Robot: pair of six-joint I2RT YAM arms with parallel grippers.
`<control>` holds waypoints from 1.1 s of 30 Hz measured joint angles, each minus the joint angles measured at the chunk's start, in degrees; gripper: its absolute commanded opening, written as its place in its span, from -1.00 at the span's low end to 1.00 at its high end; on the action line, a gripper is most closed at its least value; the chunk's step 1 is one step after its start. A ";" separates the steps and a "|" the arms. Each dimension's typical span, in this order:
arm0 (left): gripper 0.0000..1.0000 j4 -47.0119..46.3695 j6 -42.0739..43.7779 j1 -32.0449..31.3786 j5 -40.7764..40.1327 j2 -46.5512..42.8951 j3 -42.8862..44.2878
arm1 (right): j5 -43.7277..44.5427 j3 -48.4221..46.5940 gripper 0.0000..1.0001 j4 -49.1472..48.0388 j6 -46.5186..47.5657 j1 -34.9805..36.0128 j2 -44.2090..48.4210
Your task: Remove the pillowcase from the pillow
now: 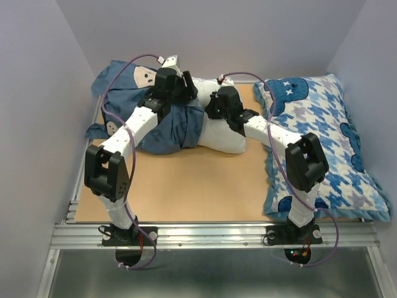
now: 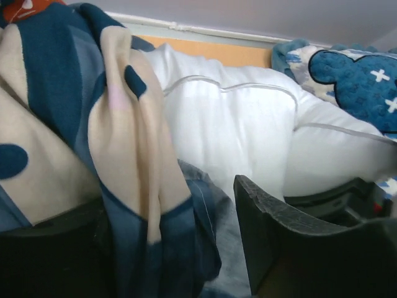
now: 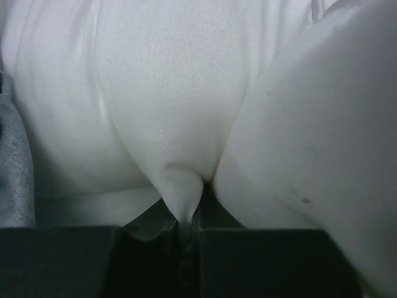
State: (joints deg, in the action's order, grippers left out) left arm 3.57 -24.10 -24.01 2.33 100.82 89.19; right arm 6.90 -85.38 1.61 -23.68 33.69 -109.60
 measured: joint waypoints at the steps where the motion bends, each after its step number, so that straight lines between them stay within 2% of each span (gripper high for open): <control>1: 0.47 0.22 0.70 -0.37 -0.48 -1.38 -0.63 | -0.24 0.00 -0.99 -0.17 -0.20 -0.02 0.04; 4: 0.47 1.79 1.79 -2.38 -4.79 -8.15 -4.52 | -1.03 -0.07 -0.99 -0.26 -0.61 -0.04 0.11; 6: 0.48 4.35 1.92 -5.68 -11.06 -14.29 -7.76 | -1.64 -0.57 -0.99 -0.02 -1.01 -0.39 0.09; 9: 0.53 6.10 1.22 -11.32 -19.71 -19.28 -10.45 | -2.56 -2.23 -0.99 1.16 -1.60 -1.16 -0.09; 13: 0.57 6.19 -0.81 -16.22 -26.34 -22.93 -17.35 | -3.54 -3.08 -0.99 2.12 -2.08 -2.01 -0.17; 19: 0.64 4.70 -2.16 -15.28 -32.17 -17.55 -23.67 | -5.25 -3.08 -0.99 3.52 -2.43 -2.14 0.63; 24: 0.58 0.17 -0.63 -15.02 -32.65 -11.82 -24.55 | -6.21 -3.08 -0.99 6.08 -2.56 -2.14 2.29; 26: 0.16 -0.94 -0.24 -14.80 -33.16 -10.58 -24.37 | -6.32 -3.08 -0.99 7.06 -2.51 -2.14 2.78; 27: -0.31 -0.94 -0.11 -14.62 -33.79 -10.12 -24.11 | -6.32 -3.08 -0.99 7.54 -2.51 -2.12 3.06; 29: -0.71 -0.44 -0.15 -14.08 -34.45 -9.77 -23.41 | -6.12 -3.08 -0.99 8.66 -2.45 -2.12 3.61; 30: -0.98 -0.02 -0.85 -13.66 -34.95 -9.77 -23.06 | -5.95 -3.08 -0.99 9.18 -2.36 -2.12 3.93; 33: -1.00 1.03 -1.97 -10.97 -35.67 -10.16 -22.58 | -5.25 -3.08 -0.99 11.45 -2.03 -2.14 5.44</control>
State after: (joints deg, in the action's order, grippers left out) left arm 4.60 -26.06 -34.98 -33.34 90.65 66.61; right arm 1.65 -88.47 13.06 -25.71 31.55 -104.16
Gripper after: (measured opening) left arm 0.036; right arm 0.075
